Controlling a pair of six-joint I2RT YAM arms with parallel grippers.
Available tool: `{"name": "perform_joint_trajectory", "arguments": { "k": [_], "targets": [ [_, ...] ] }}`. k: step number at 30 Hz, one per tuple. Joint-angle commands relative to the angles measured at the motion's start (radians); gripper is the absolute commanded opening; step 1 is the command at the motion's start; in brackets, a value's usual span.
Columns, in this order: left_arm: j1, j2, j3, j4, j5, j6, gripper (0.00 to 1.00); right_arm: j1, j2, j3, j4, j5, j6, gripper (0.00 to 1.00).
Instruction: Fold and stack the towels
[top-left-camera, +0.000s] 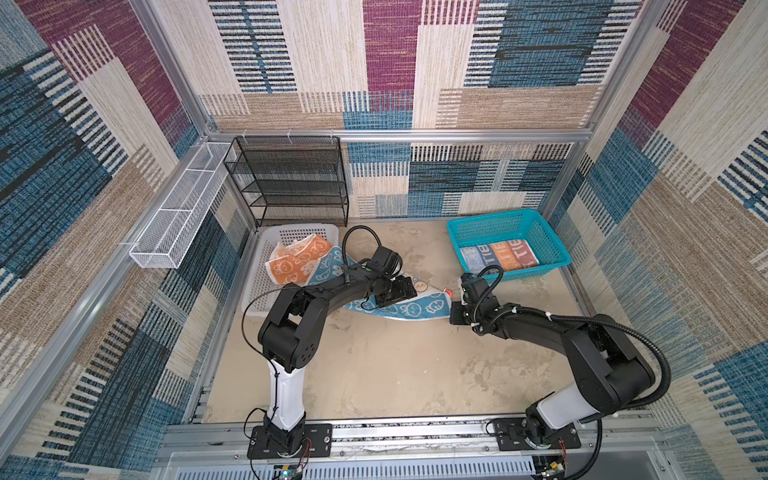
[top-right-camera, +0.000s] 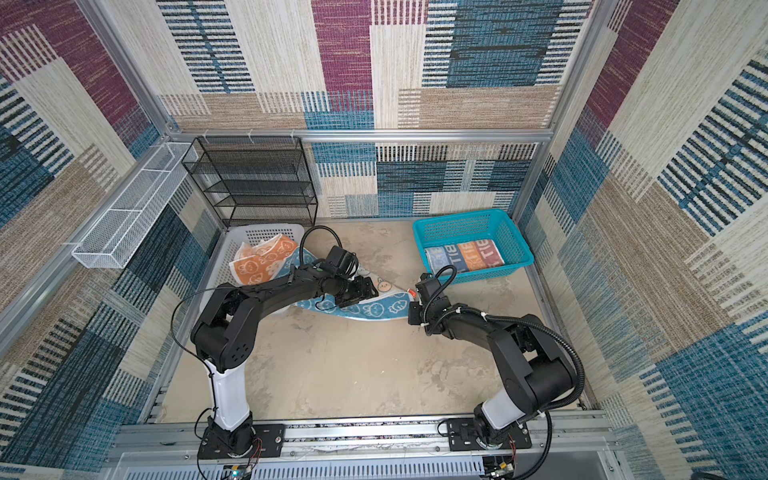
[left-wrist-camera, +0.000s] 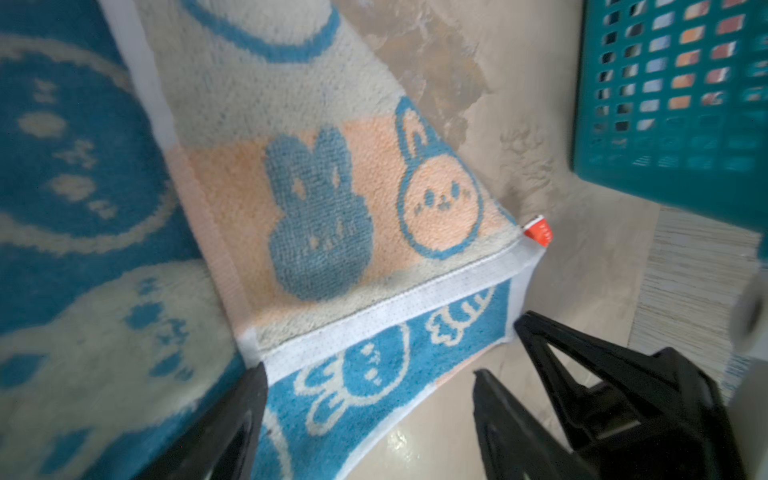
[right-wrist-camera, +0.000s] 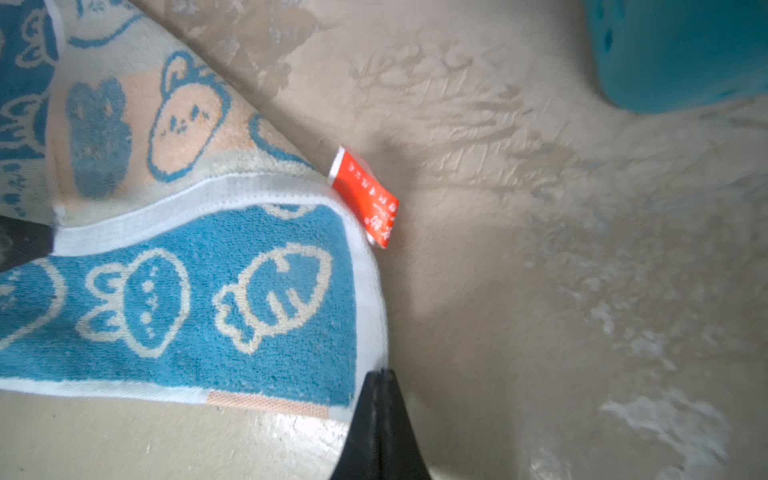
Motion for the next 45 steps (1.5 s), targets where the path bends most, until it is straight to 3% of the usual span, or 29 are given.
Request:
{"name": "perform_joint_trajectory", "arguments": {
  "k": [1, 9, 15, 21, 36, 45],
  "targets": [
    [0.000, -0.004, -0.018, -0.057, -0.073, 0.056, 0.75, -0.001, -0.009, 0.003, 0.018, 0.006, -0.012, 0.00],
    [-0.010, 0.046, -0.003, -0.053, -0.094, 0.062, 0.67, -0.001, -0.002, 0.005, 0.025, -0.003, -0.009, 0.00],
    [-0.018, 0.077, 0.001, 0.004, -0.072, 0.035, 0.50, -0.001, -0.007, -0.001, 0.023, -0.002, -0.011, 0.00],
    [-0.029, 0.081, 0.022, 0.015, -0.081, 0.022, 0.42, -0.001, -0.005, -0.003, 0.031, -0.006, -0.017, 0.00],
    [-0.027, 0.096, 0.092, -0.014, -0.139, 0.028, 0.44, -0.001, -0.002, -0.014, 0.042, -0.003, -0.033, 0.00],
    [-0.026, 0.098, 0.084, 0.023, -0.151, 0.012, 0.32, -0.001, 0.011, -0.023, 0.064, -0.020, -0.032, 0.00]
  ]
}}
